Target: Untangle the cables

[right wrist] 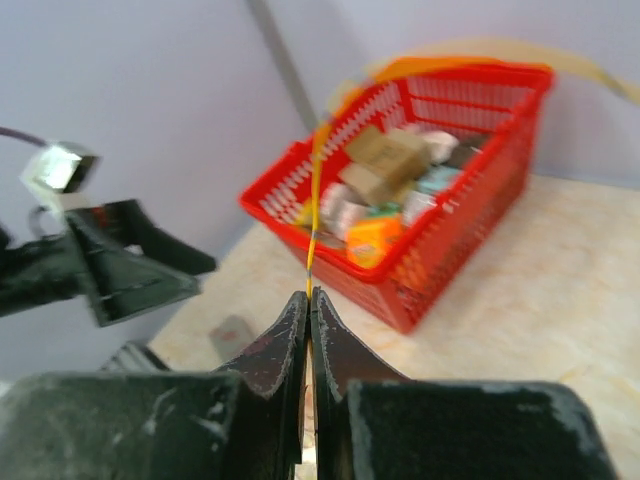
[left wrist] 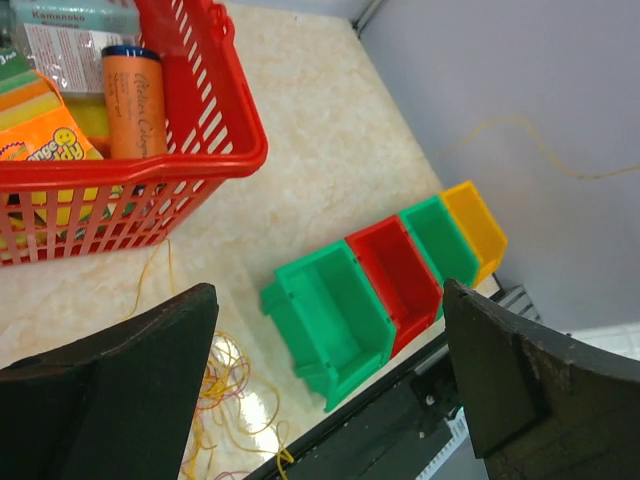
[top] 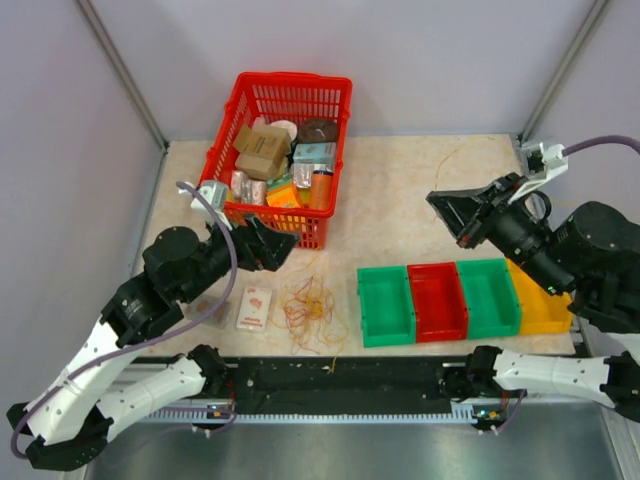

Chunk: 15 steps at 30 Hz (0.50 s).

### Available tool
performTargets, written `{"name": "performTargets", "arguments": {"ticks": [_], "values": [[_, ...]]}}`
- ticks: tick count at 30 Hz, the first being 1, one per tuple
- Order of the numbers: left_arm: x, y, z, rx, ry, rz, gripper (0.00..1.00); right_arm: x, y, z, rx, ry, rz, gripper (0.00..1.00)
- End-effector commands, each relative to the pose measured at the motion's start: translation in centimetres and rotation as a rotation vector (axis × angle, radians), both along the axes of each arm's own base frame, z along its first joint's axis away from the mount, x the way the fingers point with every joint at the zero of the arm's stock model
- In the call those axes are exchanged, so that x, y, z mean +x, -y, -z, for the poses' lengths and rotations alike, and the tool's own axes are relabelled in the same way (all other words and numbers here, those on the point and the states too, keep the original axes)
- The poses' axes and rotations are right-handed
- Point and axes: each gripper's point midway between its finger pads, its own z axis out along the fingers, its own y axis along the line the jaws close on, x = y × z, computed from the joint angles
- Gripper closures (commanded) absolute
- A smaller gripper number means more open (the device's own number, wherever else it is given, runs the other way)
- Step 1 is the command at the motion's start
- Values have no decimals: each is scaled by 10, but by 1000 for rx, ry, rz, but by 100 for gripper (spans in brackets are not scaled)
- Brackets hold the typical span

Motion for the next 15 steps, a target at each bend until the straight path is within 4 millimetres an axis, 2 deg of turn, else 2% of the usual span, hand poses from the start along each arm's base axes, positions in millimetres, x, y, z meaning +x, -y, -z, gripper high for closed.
{"name": "performTargets", "arguments": {"ticks": [1,4,8,12,15], "values": [[-8,1,12,88,72,77,4,20,54,57,-222,-116,274,100],[-12,6,20,102,79,118,5,21,91,81,-276,-188,422,100],[-16,18,32,104,66,184,6,22,136,122,-297,-283,655,100],[-14,27,42,102,44,214,6,20,169,166,-285,-413,880,100],[-14,34,43,92,29,237,8,20,177,195,-265,-542,969,100]]}}
